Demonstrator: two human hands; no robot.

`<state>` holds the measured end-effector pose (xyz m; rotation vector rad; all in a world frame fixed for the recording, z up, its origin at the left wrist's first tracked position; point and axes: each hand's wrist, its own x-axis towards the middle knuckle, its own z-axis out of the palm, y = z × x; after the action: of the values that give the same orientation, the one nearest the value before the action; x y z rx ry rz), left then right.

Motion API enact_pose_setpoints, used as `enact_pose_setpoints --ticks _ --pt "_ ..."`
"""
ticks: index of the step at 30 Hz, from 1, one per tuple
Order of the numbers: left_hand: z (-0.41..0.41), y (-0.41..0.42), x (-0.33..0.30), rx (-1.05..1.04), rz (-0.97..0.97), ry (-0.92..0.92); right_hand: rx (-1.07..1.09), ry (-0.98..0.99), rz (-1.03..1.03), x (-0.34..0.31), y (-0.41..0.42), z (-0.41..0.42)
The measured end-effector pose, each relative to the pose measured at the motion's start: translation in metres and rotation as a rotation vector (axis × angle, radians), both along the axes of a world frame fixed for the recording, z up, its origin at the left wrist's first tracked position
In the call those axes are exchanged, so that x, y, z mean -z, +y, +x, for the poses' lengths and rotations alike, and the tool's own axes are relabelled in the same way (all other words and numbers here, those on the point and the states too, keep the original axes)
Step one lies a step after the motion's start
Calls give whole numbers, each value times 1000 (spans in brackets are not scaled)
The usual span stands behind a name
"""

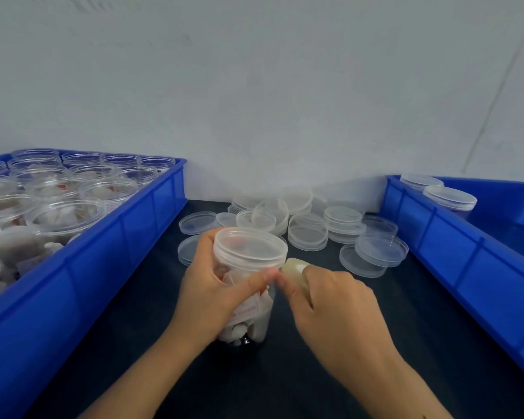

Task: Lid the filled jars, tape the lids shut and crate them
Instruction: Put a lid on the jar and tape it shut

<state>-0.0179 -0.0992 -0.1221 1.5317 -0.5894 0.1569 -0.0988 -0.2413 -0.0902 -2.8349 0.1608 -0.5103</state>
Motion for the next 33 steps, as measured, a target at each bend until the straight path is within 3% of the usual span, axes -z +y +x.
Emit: enact_pose_setpoints --ticks 4,9,16,33 --pt "8 4 0 32 -88 95 -86 81 210 -5 -1 -1" --pt "16 15 -2 123 -133 242 -125 -6 77 -16 -8 -5" --pt "18 12 -4 324 -177 308 -79 -31 19 -17 -27 0" --pt "11 12 -4 441 -171 435 -102 -8 168 -14 -36 7"
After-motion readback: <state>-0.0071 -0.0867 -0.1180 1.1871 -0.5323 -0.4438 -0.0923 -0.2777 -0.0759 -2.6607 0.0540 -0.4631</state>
